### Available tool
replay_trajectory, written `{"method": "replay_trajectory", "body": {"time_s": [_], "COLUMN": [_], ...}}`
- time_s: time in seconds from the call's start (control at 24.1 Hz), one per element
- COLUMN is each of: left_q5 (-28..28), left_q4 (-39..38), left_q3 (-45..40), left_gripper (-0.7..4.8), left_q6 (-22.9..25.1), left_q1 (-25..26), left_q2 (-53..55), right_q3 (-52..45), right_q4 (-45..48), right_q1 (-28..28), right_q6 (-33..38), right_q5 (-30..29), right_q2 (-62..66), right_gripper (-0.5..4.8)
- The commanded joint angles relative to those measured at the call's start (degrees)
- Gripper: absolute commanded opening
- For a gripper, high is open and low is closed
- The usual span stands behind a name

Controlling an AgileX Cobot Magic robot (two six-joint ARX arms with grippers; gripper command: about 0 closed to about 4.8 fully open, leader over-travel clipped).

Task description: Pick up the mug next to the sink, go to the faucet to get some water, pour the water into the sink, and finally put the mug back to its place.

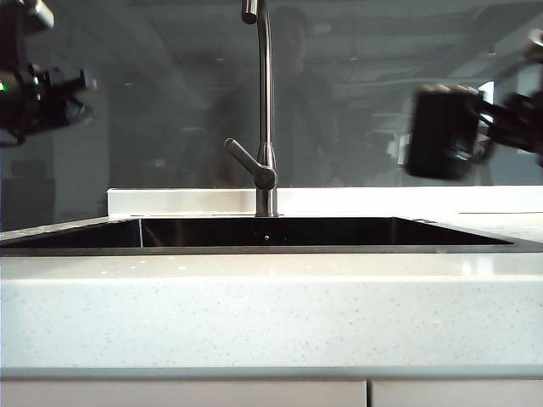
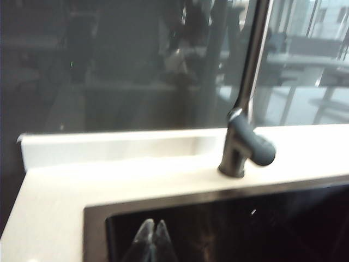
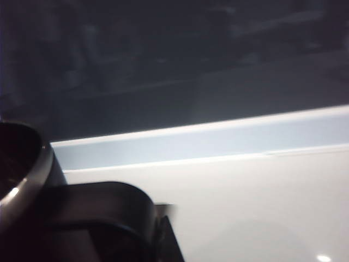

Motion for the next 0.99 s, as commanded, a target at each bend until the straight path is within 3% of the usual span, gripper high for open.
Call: {"method": "replay_trajectory", "body": {"time_s": [0.04,0.25,0.41,0.7,0.87,0.99], "left_q5": [1.68,8.26,15.37,25.88,27.26,29.03], "left_q4": [0.5,2.6,2.82,2.05,0.48,-1.51], "left_q3": [2.27,8.46,18.21,36.76,44.37,49.42], "left_gripper": [-0.03,-0.03,-0.03,0.0,1.02,1.08], "left_q6": [0.22,0.17,-1.4,-6.88,-8.85,-8.83], "left_q1": [0.31,0.24,0.24,0.2,0.22,0.2], "left_q2": [3.21,10.6,19.82,34.75,39.89,42.8], "right_q3": [7.04,20.96,34.75,47.8,51.43,52.89], "right_q4": [-12.61,-31.21,-45.53,-50.6,-51.6,-51.23], "right_q1": [5.31,12.68,19.19,24.2,24.96,25.16], "right_q6": [0.63,0.46,-5.75,-7.34,-7.34,-7.32], "right_q5": [-2.05,-2.58,-0.02,3.63,3.67,3.63], "right_q2": [-2.62,-2.56,-0.46,6.29,8.83,9.64], "right_gripper": [-0.03,-0.03,-0.03,-0.03,-0.03,-0.03]}}
